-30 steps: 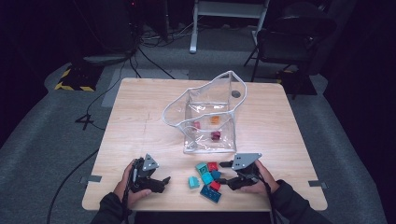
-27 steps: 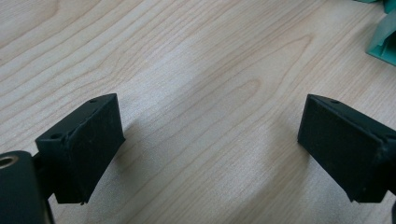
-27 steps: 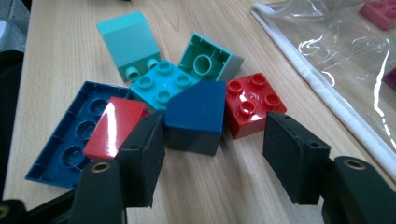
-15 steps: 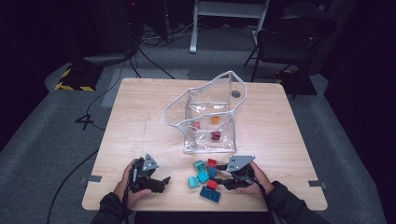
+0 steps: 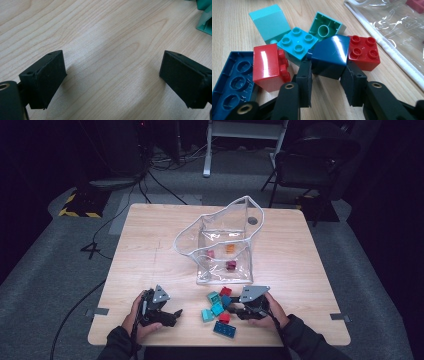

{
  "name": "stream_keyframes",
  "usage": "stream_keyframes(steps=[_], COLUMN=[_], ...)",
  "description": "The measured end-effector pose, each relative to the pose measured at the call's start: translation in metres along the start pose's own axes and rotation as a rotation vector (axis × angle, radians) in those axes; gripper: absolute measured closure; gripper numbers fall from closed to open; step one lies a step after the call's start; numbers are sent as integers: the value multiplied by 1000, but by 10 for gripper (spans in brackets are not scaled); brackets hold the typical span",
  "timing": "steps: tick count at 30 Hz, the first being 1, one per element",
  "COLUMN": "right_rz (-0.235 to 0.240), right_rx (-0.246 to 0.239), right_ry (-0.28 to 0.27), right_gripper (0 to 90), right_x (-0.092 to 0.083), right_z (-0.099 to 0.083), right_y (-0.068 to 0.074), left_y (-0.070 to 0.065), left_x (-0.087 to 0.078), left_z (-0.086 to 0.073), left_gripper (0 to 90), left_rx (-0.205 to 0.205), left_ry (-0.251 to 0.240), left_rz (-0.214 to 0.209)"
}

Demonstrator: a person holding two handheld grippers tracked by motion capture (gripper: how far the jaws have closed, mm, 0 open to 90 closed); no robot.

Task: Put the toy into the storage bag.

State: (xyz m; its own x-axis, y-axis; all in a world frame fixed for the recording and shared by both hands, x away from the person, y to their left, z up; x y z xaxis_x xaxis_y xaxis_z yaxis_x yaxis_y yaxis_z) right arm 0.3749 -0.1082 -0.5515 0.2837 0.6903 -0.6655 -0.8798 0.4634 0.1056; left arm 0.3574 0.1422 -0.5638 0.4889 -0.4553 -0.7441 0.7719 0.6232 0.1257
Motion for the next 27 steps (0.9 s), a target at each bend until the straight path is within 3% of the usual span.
stream_keyframes(steps=[8, 15, 27], right_rz=[-11, -30, -29], right_rx=[5, 33, 29], right_ry=[-18, -60, -107], right_gripper=[630, 630, 630], right_x=[-7, -21, -43], right_z=[0, 4, 14], right_y=[-5, -15, -20], left_y=[0, 0, 0], left_x=[0, 0, 0], left_z=[0, 0, 0], left_gripper=[70, 70, 71], left_rx=[0, 0, 0], left_ry=[-1, 1, 0], left_rz=[1, 1, 0])
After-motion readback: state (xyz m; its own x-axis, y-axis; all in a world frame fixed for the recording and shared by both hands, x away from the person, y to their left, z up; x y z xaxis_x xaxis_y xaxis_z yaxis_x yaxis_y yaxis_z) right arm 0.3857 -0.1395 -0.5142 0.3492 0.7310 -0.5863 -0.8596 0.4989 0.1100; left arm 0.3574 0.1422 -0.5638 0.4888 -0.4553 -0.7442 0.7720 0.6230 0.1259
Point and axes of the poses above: each handheld gripper's, and its own axes: x roughly forward along the jaws, z roughly out of its top, y roughly to its left, the point moved 8 cm from there along x, roughly forward along the jaws, and after that the axes turned 12 degrees about x, right-handed, at the moved point
